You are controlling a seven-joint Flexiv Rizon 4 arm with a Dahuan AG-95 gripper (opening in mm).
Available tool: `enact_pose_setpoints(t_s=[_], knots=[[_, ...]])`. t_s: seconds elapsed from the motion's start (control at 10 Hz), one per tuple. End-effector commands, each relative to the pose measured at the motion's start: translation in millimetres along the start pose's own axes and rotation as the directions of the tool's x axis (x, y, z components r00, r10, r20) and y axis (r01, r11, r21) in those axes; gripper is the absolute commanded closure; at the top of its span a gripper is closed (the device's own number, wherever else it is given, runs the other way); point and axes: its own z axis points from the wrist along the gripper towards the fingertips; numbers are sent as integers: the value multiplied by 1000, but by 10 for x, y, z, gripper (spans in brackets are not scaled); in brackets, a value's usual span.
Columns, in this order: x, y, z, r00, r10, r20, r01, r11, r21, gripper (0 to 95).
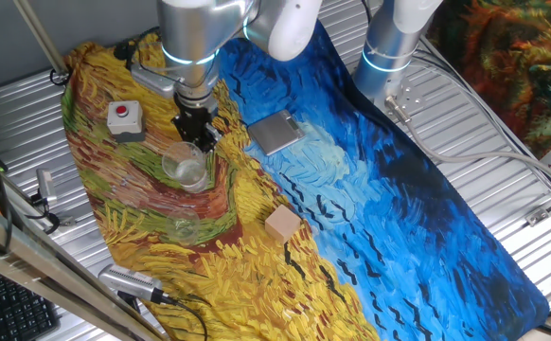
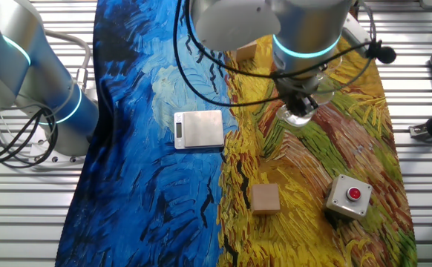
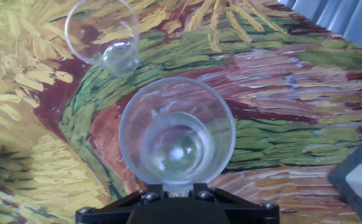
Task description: Pour the water from one cup into another empty cup
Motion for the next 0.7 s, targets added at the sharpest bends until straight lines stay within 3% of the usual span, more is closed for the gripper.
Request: enact_pose_setpoints(t_s=[0.1, 0.5, 0.7], knots=[[6, 60, 23, 1000, -9, -15, 9, 1000, 1, 950], [-31, 183, -8, 999, -30, -36, 30, 1000, -3, 950], [-46, 211, -57, 996, -50, -68, 50, 999, 4, 950]])
